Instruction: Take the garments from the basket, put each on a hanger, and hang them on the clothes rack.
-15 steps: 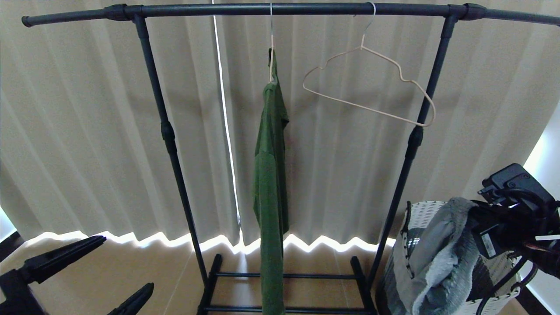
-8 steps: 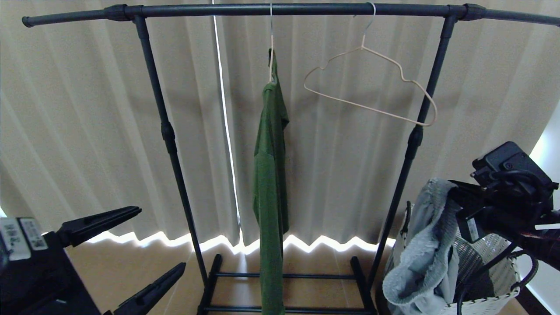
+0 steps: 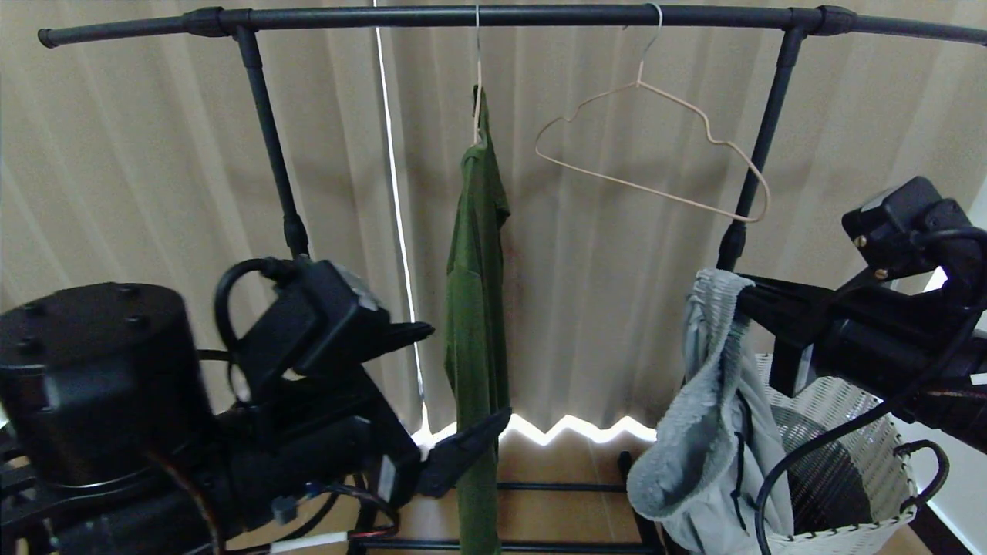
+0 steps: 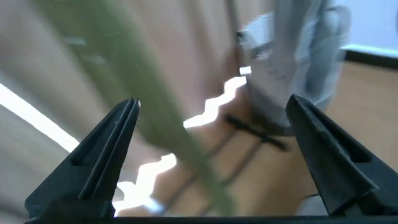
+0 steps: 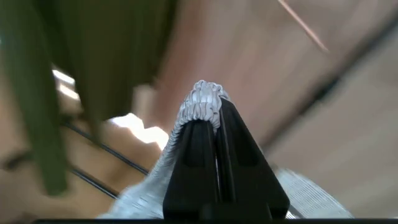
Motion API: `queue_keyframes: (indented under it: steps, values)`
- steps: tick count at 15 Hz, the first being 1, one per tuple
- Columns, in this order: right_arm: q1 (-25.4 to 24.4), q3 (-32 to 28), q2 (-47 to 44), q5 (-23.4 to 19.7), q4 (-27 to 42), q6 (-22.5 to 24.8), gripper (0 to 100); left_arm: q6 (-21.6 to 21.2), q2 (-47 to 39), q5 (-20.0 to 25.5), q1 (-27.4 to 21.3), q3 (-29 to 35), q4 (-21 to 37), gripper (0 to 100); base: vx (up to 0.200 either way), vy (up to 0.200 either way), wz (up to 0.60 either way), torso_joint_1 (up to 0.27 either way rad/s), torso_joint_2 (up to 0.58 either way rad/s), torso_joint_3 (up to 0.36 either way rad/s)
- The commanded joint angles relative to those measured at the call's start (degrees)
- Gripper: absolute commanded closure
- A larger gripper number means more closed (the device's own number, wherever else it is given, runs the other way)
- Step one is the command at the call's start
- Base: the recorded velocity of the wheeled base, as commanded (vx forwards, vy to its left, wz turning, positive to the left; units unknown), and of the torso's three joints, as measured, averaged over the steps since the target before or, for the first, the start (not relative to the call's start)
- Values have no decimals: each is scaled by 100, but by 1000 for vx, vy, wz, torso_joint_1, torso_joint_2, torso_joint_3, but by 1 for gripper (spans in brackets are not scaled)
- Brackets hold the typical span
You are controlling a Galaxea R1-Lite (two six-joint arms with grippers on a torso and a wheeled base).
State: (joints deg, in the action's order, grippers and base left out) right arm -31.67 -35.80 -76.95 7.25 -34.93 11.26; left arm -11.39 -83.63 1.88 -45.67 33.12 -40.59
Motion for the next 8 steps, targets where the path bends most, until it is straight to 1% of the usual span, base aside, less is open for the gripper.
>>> queue_keyframes:
  steps: [1, 2, 3, 4, 5, 7, 8]
  values:
    - [-401, -296, -13, -84, 3, -221, 100, 646, -1173, -197, -637, 617, 8, 0, 0, 0, 0, 0, 0, 0]
    - [-463, -348, 4, -198, -5, -335, 100, 769, -1419, -249, -663, 722, 8, 0, 0, 0, 0, 0, 0, 0]
    - [-463, -348, 4, -198, -5, -335, 100, 769, -1419, -249, -663, 722, 8, 0, 0, 0, 0, 0, 0, 0]
    - [-542, -419, 101, -312, -5, -485, 100, 910, -1973, -513, -654, 968, -10, 0, 0, 0, 0, 0, 0, 0]
    - [-551, -392, 127, -321, -5, -494, 100, 1059, -2219, -750, -663, 1082, -10, 0, 0, 0, 0, 0, 0, 0]
    - [-559, -401, 162, -330, -5, -502, 100, 1191, -2377, -821, -760, 1153, -10, 0, 0, 0, 0, 0, 0, 0]
    - [-586, -419, 180, -374, -5, -502, 100, 1191, -2421, -812, -795, 1161, -10, 0, 0, 0, 0, 0, 0, 0]
